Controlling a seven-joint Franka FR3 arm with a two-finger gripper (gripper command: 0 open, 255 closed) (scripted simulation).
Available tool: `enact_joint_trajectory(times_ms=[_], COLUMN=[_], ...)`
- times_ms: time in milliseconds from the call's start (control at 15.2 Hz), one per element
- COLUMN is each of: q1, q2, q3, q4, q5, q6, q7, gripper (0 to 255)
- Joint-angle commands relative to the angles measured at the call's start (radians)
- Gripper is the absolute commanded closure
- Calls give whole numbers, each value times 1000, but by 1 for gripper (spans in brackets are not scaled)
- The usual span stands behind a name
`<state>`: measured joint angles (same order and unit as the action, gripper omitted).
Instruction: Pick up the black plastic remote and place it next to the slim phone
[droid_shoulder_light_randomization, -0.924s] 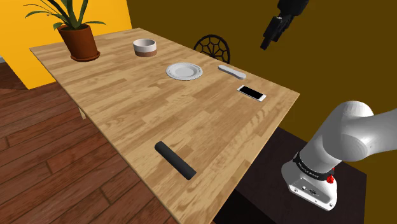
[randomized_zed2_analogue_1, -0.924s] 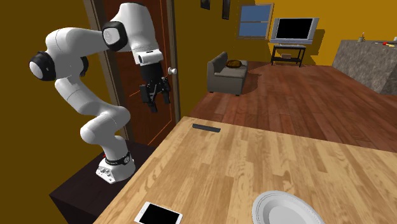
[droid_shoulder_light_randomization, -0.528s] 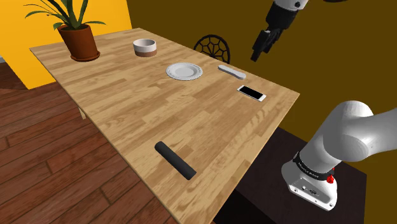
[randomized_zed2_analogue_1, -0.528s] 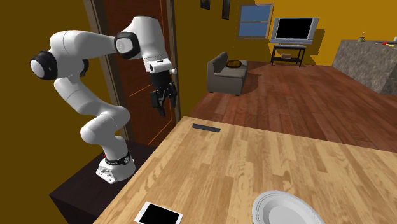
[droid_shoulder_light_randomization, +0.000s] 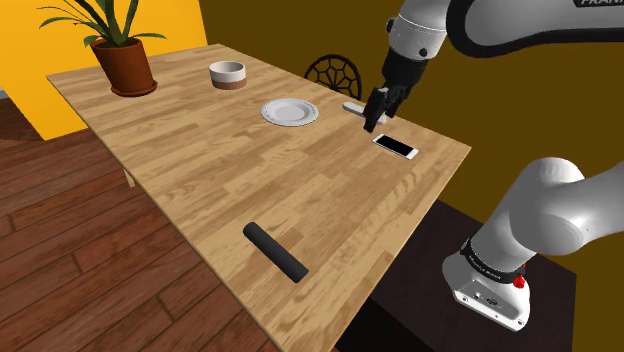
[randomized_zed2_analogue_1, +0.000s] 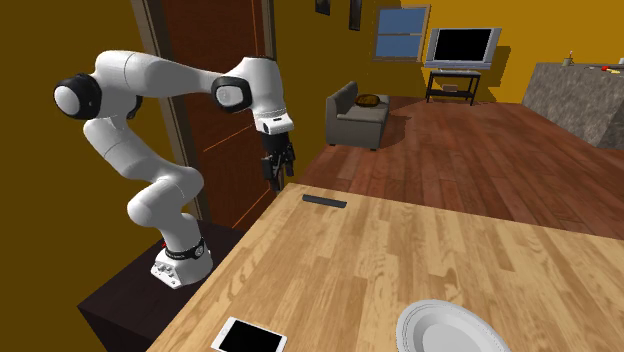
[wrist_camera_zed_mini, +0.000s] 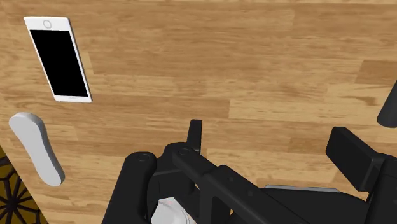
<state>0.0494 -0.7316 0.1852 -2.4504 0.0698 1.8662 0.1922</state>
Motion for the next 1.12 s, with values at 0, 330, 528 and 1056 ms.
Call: enact_joint_trajectory(times_ms=[0, 330, 528, 1056], q1=[15, 43, 56, 71], q2=[31, 132, 206, 450], q3=[41, 129, 183, 328], q4=[-10, -22, -15, 53], q5=[28, 81, 105, 115], q6=[33, 127, 185, 338], q7=[47, 143, 202, 373], gripper=[0, 0, 0, 0])
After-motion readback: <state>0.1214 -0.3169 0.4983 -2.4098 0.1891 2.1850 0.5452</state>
